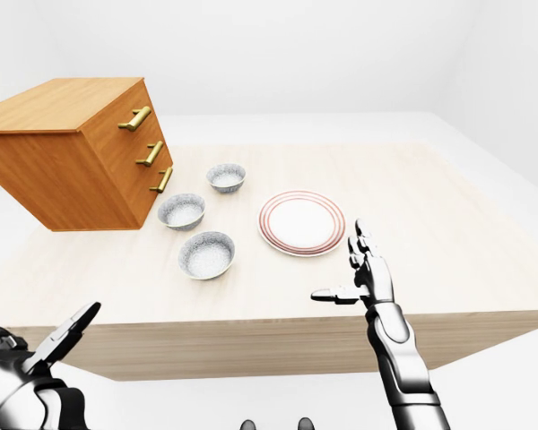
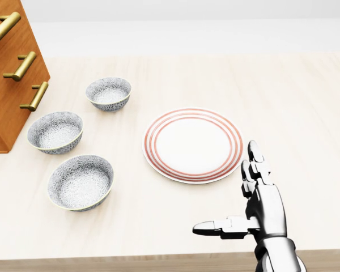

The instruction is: Put the bowl at the front on the plate.

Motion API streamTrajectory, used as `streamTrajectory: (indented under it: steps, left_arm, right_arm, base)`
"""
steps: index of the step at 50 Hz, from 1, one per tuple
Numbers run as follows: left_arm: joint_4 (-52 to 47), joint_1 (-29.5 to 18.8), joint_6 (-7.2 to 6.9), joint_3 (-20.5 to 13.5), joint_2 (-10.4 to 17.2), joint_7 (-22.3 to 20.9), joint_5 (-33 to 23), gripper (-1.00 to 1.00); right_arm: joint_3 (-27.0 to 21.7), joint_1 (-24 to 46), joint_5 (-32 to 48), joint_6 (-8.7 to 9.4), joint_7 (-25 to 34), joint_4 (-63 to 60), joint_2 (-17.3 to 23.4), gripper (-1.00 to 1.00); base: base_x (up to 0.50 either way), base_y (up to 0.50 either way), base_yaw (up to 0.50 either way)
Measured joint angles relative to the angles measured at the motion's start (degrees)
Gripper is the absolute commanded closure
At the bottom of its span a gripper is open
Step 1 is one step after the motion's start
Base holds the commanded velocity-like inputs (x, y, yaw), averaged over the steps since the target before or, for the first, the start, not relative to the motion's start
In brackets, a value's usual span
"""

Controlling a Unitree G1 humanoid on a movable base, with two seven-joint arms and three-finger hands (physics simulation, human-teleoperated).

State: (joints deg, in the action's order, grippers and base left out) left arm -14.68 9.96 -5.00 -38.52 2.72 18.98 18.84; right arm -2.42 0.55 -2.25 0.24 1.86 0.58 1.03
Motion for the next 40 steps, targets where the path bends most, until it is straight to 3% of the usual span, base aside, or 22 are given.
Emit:
streamTrajectory:
  steps: [12,40]
  left_arm:
    - [2.09,0.12,0.0,-3.08,1.1,3.94,2.81,-1.0]
    - [1.79,0.39,0.0,-5.01,1.23,4.97,4.09,-1.0]
  right_arm:
    - [-0.3,-0.28,-0.6,0.09,-0.06,-0.59,0.02,-1.0]
    - [-0.39,-0.45,-1.14,0.24,0.23,-1.12,0.07,-1.0]
  base:
    - [0.0,0.0,0.0]
    - [0.0,0.0,0.0]
